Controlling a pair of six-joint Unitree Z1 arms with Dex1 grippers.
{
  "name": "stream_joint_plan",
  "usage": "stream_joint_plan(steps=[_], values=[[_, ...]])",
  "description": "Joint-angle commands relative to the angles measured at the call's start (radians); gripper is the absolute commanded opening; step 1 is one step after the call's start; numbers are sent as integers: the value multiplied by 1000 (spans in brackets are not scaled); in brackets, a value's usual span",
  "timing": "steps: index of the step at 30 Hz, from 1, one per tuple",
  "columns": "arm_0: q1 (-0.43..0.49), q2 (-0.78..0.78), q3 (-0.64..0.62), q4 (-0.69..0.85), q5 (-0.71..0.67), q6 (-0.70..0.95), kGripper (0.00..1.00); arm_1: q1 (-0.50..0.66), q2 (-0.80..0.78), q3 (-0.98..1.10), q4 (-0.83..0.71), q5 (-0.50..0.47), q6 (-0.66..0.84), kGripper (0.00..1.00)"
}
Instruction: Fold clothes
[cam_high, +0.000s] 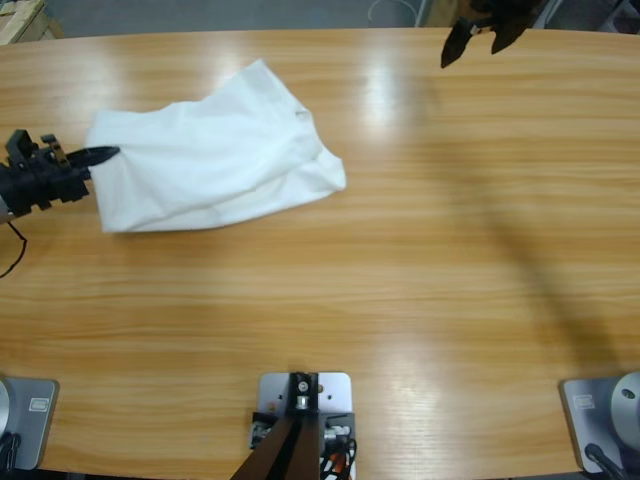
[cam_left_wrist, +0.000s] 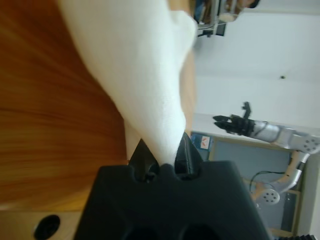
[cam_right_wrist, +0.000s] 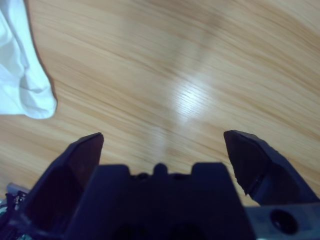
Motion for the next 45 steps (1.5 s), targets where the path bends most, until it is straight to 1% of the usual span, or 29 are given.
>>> stream_joint_plan(steps=[1, 5, 9, 11, 15, 19, 21, 22, 24, 25, 26, 30, 37, 45], values=[[-61, -2, -14, -2, -31, 39, 0, -6, -78, 63, 22, -8, 9, 987], [-99, 154, -28, -1, -32, 81, 0, -4, -89, 75, 19, -5, 9, 987], [-101, 287, -53, 7, -31, 102, 0, -4, -96, 88, 19, -2, 9, 987], [-104, 328, -65, 7, -28, 120, 0, -3, -97, 93, 19, 0, 9, 987], [-113, 310, -92, 4, -21, 111, 0, -3, -96, 97, 18, 0, 8, 987], [-137, 215, -174, 4, -32, 3, 0, -2, -83, 95, 18, 6, 8, 987], [-139, 178, -189, 4, -32, -30, 0, -1, -82, 97, 18, 8, 8, 987], [-138, 165, -185, 7, -32, -35, 231, -1, -82, 98, 18, 8, 8, 987], [-132, 151, -163, 7, -30, -31, 810, -1, -82, 98, 18, 9, 8, 987], [-132, 142, -154, 7, -30, -30, 966, -1, -82, 98, 18, 10, 8, 987], [-132, 137, -146, 7, -30, -30, 995, -1, -82, 98, 18, 11, 8, 987], [-115, 184, -95, 9, -42, -9, 996, -1, -87, 97, 18, 17, 8, 987], [-110, 194, -25, 16, -41, 70, 996, 0, -103, 104, 18, 27, 6, 987], [-192, 195, -40, 16, -33, 91, 996, 0, -108, 107, 17, 40, 3, 987]])
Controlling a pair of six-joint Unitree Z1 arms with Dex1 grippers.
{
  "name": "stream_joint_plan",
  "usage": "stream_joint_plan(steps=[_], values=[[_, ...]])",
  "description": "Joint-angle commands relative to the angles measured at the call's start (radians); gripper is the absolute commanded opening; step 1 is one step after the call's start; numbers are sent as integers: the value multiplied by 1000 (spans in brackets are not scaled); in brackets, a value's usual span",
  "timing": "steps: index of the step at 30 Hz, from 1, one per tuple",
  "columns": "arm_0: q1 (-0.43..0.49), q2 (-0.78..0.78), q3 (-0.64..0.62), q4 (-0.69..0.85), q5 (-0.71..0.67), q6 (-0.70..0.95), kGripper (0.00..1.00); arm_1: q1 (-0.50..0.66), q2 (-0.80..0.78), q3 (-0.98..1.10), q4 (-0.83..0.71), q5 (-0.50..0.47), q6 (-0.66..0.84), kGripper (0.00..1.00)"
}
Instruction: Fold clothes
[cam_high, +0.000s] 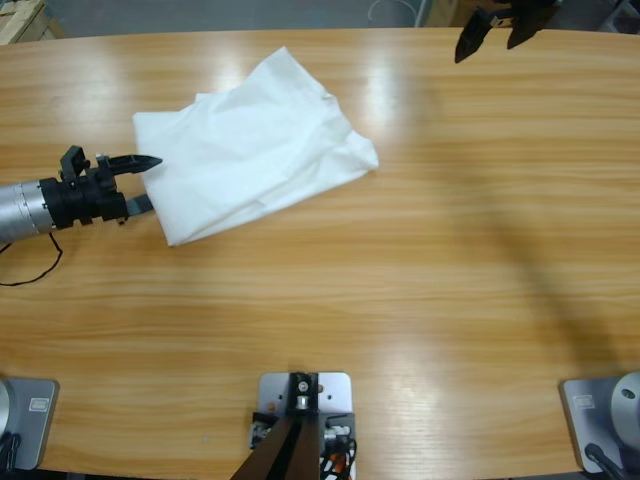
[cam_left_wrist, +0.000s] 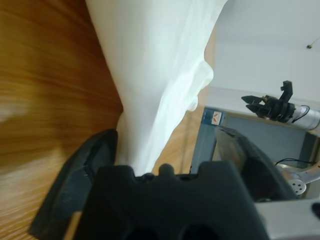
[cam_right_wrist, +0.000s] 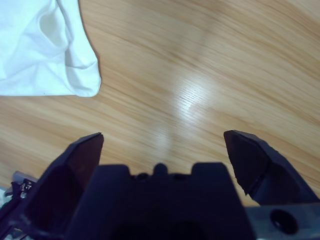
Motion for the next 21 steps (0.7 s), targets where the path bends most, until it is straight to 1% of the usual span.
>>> stream_joint_plan(steps=[1, 6, 8, 14, 15, 17, 19, 20, 21], values=[[-82, 19, -5, 14, -6, 25, 996, 1, -21, 34, 16, 28, 3, 987], [-147, -64, -61, 13, -18, -22, 996, 17, -45, 39, 19, 34, 2, 987], [-171, -61, -70, 15, -23, -25, 996, 29, -44, 46, 19, 34, 2, 987], [-168, -14, -73, 30, -24, -4, 996, 44, -41, 49, 19, 34, 2, 987], [-165, -15, -75, 28, -23, -1, 996, 44, -40, 49, 19, 34, 2, 987], [-157, -67, -91, 27, -10, -4, 996, 47, -42, 49, 19, 34, 2, 987], [-138, -139, -143, 32, 8, -48, 996, 48, -46, 51, 19, 34, 2, 987], [-132, -190, -204, 73, 19, -83, 996, 49, -46, 51, 19, 34, 2, 987], [-133, -240, -270, 158, 26, -99, 996, 50, -46, 52, 19, 34, 2, 987]])
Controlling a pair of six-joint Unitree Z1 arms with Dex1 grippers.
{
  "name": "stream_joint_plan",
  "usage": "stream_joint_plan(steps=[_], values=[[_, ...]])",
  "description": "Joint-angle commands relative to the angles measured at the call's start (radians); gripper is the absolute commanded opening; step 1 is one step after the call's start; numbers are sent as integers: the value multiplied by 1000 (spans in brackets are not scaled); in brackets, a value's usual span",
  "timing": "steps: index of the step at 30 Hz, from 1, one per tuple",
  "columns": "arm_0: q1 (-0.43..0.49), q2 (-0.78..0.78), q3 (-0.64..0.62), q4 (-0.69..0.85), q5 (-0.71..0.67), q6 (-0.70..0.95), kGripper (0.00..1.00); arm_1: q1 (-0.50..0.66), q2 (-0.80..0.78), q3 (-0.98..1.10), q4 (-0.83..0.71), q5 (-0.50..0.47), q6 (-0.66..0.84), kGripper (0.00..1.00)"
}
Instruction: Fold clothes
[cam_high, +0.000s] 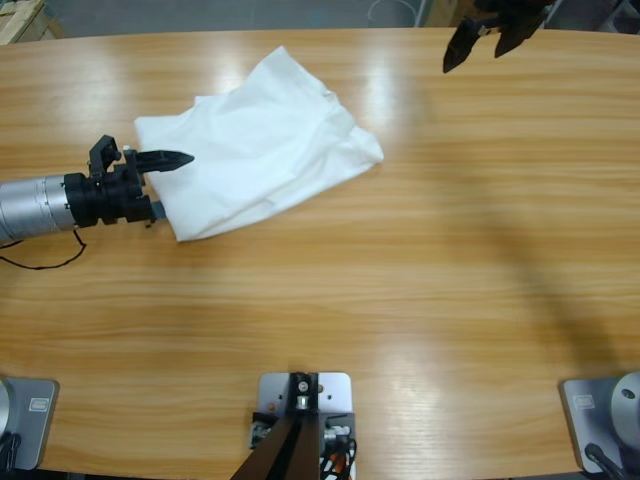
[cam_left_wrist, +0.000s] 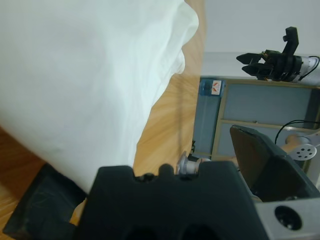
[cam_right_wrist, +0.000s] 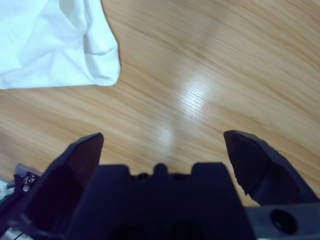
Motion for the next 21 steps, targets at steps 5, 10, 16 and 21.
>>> stream_joint_plan(steps=[5, 10, 16, 21], values=[[-3, -378, -591, 655, 41, -85, 996, 17, -46, 30, 19, 21, 0, 987], [-1, -371, -636, 783, 44, -81, 996, 18, -49, 33, 19, 22, -1, 987], [6, -376, -616, 976, 56, -78, 996, 18, -37, 28, 18, 24, -3, 987], [6, -429, -630, 1138, 110, -19, 996, 18, -42, 33, 18, 24, -4, 987]])
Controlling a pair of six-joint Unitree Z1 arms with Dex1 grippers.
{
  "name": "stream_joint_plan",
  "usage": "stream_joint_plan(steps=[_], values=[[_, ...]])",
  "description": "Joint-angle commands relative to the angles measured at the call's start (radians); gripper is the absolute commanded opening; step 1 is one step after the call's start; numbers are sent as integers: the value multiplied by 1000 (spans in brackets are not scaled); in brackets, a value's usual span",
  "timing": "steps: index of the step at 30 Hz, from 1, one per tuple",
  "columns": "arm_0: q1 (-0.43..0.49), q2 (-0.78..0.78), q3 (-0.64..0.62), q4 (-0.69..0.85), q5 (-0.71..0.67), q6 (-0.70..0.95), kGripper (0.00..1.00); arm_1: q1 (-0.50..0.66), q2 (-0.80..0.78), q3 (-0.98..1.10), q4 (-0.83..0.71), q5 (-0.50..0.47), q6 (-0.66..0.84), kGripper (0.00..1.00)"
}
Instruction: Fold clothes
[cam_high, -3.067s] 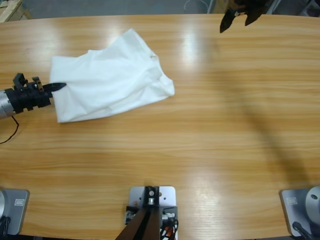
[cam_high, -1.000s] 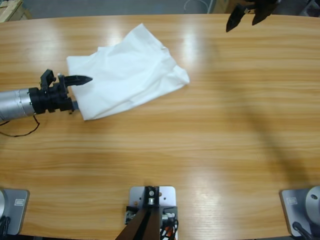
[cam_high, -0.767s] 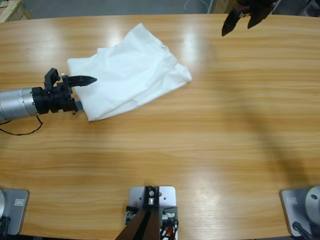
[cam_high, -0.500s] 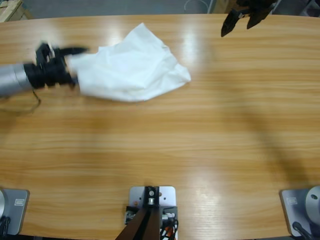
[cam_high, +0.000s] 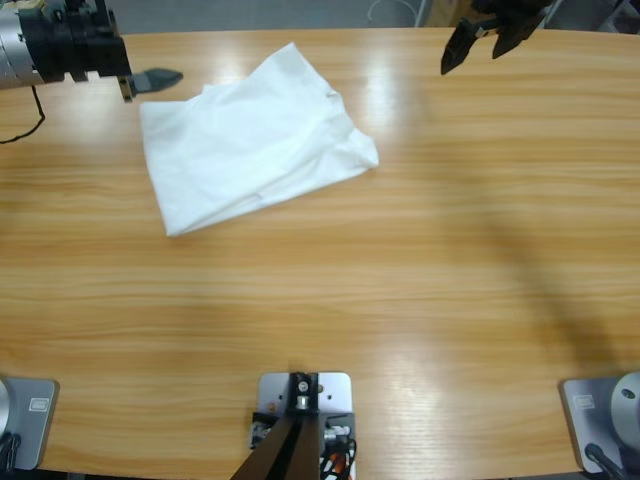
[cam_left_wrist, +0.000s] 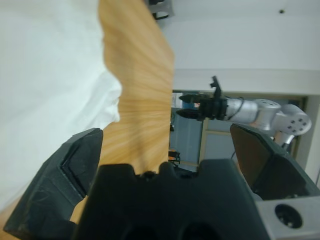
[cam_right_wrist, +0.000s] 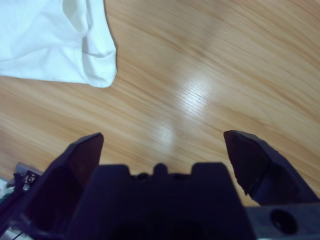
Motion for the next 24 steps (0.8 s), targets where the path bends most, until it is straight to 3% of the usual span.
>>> stream_joint_plan(steps=[1, 5, 9, 13, 15, 18, 19, 22, 24], values=[[2, -80, -6, 272, 91, 83, 996, 10, -44, 31, 18, 24, -4, 987], [2, -128, -73, 547, 154, 190, 996, 10, -47, 34, 18, 25, -4, 987], [-11, -140, -233, 928, 269, 335, 996, 10, -57, 43, 18, 27, -4, 987], [-29, -137, -351, 1128, 373, 454, 996, 10, -68, 51, 18, 27, -4, 987], [-54, -138, -410, 1250, 481, 519, 996, 10, -78, 62, 18, 27, -6, 987], [-151, -170, -449, 1380, 767, 532, 997, 10, -88, 80, 15, 27, -7, 987], [-159, -177, -436, 1389, 809, 518, 921, 10, -89, 83, 15, 27, -7, 987], [-159, -183, -374, 1394, 838, 446, 383, 12, -91, 83, 15, 27, -7, 987], [-142, -201, -334, 1396, 809, 398, 377, 12, -95, 88, 15, 27, -7, 987]])
